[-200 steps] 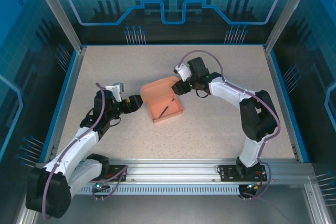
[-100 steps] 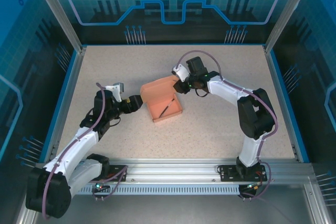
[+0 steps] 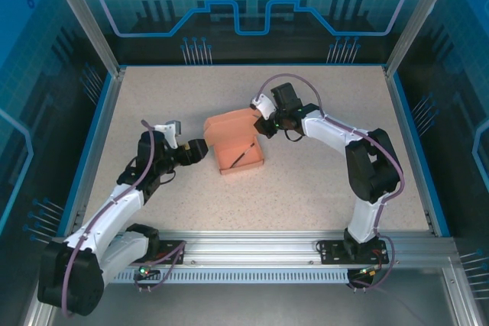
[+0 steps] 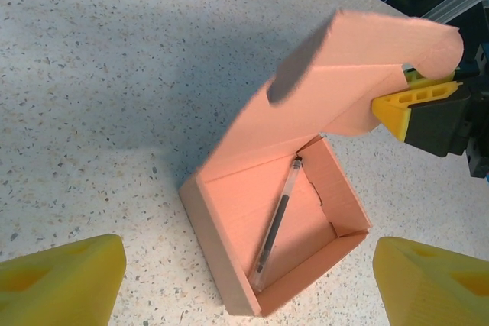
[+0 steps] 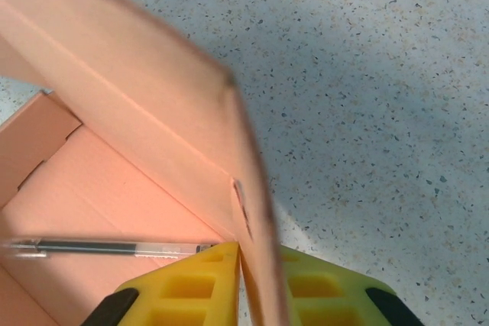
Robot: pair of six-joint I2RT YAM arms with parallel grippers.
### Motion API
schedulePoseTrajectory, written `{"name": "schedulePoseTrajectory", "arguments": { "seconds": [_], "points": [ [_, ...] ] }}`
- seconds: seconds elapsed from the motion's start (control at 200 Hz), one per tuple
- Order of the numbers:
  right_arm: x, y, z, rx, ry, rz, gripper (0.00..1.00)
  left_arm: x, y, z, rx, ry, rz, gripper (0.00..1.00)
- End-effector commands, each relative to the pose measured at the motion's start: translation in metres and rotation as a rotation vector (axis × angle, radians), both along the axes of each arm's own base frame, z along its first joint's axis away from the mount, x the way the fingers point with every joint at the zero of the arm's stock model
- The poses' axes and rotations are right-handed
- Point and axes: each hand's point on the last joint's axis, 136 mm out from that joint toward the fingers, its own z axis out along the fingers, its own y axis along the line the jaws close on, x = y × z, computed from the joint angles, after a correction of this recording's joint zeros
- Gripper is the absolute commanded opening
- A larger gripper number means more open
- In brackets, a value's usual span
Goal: Fold the paper box
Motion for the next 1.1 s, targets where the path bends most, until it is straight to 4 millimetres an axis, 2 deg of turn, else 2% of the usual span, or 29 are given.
{"name": "schedulePoseTrajectory", "arguments": {
  "seconds": [0.0, 0.245, 0.505, 0.725, 1.096],
  "points": [
    [-0.007, -0.010, 0.007, -0.027, -0.015, 0.001, 0.14, 0.002, -0.006, 0.004, 0.004, -0.029, -0.037, 0.86],
    [-0.013, -0.020, 0.007, -0.068, -0.029, 0.000, 0.13, 0.007, -0.007, -0.001, 0.020, -0.038, -0.031, 0.86],
    [-0.016, -0.038, 0.009, -0.089, -0.040, -0.025, 0.11, 0.023, -0.008, 0.010, 0.109, -0.157, -0.074, 0.84],
    [-0.011, -0.051, 0.014, -0.082, -0.038, -0.048, 0.11, 0.050, -0.027, 0.012, 0.176, -0.223, -0.201, 0.82],
    [-0.007, -0.055, 0.015, -0.082, -0.034, -0.060, 0.11, 0.099, -0.047, -0.006, 0.306, -0.274, -0.349, 0.79]
  ]
}}
